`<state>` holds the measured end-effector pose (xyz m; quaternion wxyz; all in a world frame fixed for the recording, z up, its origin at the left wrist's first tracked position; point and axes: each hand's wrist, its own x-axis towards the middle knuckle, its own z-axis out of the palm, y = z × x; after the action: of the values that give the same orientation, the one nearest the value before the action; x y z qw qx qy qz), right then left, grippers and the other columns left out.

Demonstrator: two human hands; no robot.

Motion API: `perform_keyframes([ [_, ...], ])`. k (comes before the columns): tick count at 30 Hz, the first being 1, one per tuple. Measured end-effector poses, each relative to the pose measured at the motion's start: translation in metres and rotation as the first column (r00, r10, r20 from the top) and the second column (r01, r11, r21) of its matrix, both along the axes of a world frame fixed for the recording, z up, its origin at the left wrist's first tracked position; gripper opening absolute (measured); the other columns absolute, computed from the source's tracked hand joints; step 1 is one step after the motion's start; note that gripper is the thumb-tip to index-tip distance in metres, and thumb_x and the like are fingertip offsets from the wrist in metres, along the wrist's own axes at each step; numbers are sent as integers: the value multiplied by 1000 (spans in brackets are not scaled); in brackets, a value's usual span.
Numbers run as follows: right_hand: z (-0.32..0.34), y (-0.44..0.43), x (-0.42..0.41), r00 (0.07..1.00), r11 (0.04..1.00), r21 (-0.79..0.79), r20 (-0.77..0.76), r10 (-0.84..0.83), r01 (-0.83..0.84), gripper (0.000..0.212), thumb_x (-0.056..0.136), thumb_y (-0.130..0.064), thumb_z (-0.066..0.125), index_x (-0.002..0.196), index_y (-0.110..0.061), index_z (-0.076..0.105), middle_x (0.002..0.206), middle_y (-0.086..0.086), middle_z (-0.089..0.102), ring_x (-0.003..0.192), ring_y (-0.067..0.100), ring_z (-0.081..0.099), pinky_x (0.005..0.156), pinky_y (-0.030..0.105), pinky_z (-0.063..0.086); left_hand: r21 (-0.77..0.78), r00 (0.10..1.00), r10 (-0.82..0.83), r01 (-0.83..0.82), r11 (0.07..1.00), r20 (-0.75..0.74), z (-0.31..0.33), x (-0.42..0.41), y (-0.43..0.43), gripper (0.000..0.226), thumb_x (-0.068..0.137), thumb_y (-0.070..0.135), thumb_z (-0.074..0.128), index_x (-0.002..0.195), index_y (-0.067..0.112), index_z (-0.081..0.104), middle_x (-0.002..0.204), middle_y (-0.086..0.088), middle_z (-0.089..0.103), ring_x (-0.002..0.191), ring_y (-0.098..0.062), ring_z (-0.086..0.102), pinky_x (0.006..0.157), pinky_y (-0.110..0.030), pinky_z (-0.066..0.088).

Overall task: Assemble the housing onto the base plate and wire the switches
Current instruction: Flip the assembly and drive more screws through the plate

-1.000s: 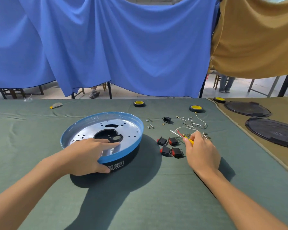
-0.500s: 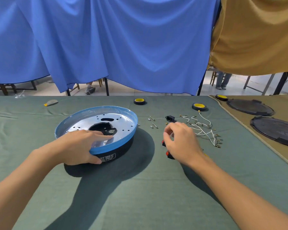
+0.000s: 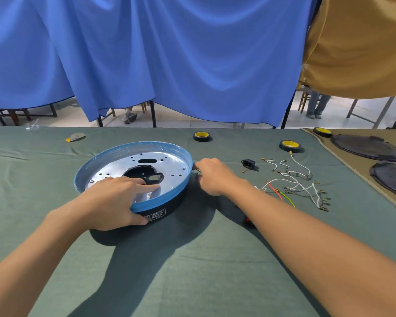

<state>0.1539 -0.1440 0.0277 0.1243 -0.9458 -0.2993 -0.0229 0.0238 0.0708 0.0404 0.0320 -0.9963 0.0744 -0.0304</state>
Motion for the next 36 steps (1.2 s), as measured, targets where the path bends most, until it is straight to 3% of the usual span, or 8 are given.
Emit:
perform_keyframes([
  [3, -8, 8, 6, 999, 997, -77, -29, -26, 23, 22, 86, -11, 51, 68, -19, 41, 94, 14, 50, 86, 33, 51, 64, 38, 38, 45, 1000, 10, -10, 999, 17, -1, 4, -7, 77, 79, 65, 61, 146, 50, 27, 105, 26, 42, 105, -13, 50, 85, -31, 40],
  [10, -17, 11, 14, 998, 1000, -24, 65, -5, 7, 33, 78, 1, 49, 58, -17, 32, 87, 22, 59, 71, 38, 51, 58, 37, 40, 158, 999, -29, 23, 987, 35, 0, 11, -23, 63, 82, 65, 56, 136, 37, 38, 109, 11, 57, 99, -19, 56, 75, -34, 42],
  [15, -15, 6, 16, 991, 998, -60, 134, 6, 2, 33, 85, 0, 48, 60, -14, 32, 76, 13, 42, 72, 34, 45, 61, 35, 33, 161, 997, -30, 19, 987, 68, 1, 14, -35, 55, 80, 63, 58, 127, 39, 43, 84, 15, 44, 84, -18, 51, 63, -32, 30],
  [18, -12, 3, 17, 985, 997, -72, 174, 9, 3, 13, 89, -2, 50, 78, -3, 57, 89, 20, 54, 82, 38, 55, 63, 35, 35, 121, 997, -18, 9, 993, 77, 1, 16, -37, 55, 79, 62, 59, 127, 38, 45, 91, 12, 53, 87, -19, 53, 66, -31, 32],
  [28, -10, -7, 16, 990, 995, -88, 141, -30, 43, 23, 83, 2, 50, 98, -9, 64, 96, 17, 61, 84, 36, 56, 62, 32, 37, -46, 998, 15, -13, 999, 56, 7, 28, -41, 59, 81, 53, 66, 133, 30, 53, 72, 14, 44, 82, -17, 45, 61, -29, 33],
  [31, -14, -9, 10, 982, 985, 105, 118, -150, 138, 25, 87, -3, 52, 107, -15, 62, 102, 9, 64, 94, 30, 58, 68, 32, 41, -93, 999, 35, -31, 995, 38, 11, 34, -41, 63, 80, 53, 68, 137, 32, 51, 71, 14, 46, 82, -19, 48, 63, -30, 35],
  [34, -16, 0, -4, 877, 647, 612, -435, -204, 454, 27, 86, 6, 46, 97, -17, 56, 106, 6, 62, 100, 24, 60, 78, 35, 55, -100, 998, 47, -43, 994, 33, 9, 36, -44, 63, 79, 54, 68, 136, 33, 52, 76, 12, 51, 83, -19, 50, 66, -31, 40],
  [36, -15, 10, -19, 688, 345, 647, -726, 5, 680, 26, 90, 8, 38, 96, -13, 52, 109, 12, 58, 103, 32, 62, 72, 39, 59, -103, 997, 64, -59, 993, 42, 8, 37, -46, 63, 78, 54, 68, 135, 33, 53, 90, 5, 59, 85, -20, 50, 66, -31, 40],
])
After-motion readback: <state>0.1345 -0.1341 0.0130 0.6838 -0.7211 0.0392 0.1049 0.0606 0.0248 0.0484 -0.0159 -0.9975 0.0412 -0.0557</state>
